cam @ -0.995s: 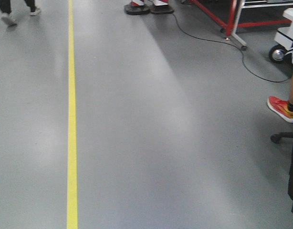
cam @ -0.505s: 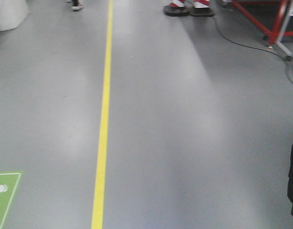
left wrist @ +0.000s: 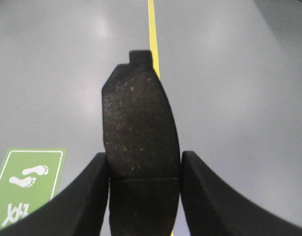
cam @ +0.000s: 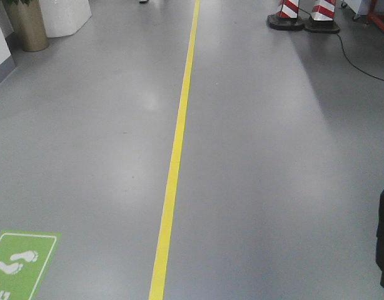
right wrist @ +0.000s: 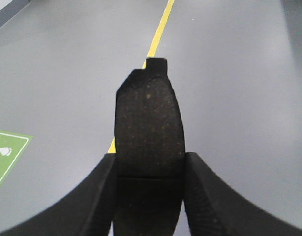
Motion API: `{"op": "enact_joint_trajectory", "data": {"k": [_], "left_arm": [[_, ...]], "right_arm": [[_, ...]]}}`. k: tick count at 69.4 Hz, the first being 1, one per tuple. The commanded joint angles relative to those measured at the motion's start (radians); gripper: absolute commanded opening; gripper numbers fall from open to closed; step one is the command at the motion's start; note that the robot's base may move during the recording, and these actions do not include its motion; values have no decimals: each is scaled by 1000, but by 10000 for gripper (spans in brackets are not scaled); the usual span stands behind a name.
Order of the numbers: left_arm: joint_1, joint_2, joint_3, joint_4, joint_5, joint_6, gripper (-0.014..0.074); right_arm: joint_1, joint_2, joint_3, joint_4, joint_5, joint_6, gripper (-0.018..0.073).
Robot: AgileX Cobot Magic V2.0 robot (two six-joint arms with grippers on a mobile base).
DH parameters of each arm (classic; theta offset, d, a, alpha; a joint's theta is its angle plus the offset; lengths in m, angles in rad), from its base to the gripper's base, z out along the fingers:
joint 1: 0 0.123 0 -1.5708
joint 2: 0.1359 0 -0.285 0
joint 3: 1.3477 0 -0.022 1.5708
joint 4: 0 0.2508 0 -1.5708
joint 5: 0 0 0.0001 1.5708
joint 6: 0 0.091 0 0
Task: Move and align brake pads A on conveyor
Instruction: 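Turn the base away from the table holding both brake pads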
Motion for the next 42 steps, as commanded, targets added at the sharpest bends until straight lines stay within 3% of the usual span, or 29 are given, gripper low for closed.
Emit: {"op": "enact_joint_trajectory", "data": {"k": [1,42], "left_arm": [[-5,4,-31,-8,-88,-10,-8],[-5,4,-31,-8,-88,-10,-8]], "right_arm": [[-3,1,-29,10,-80,-10,25],[-3,1,-29,10,-76,-10,25]]}}
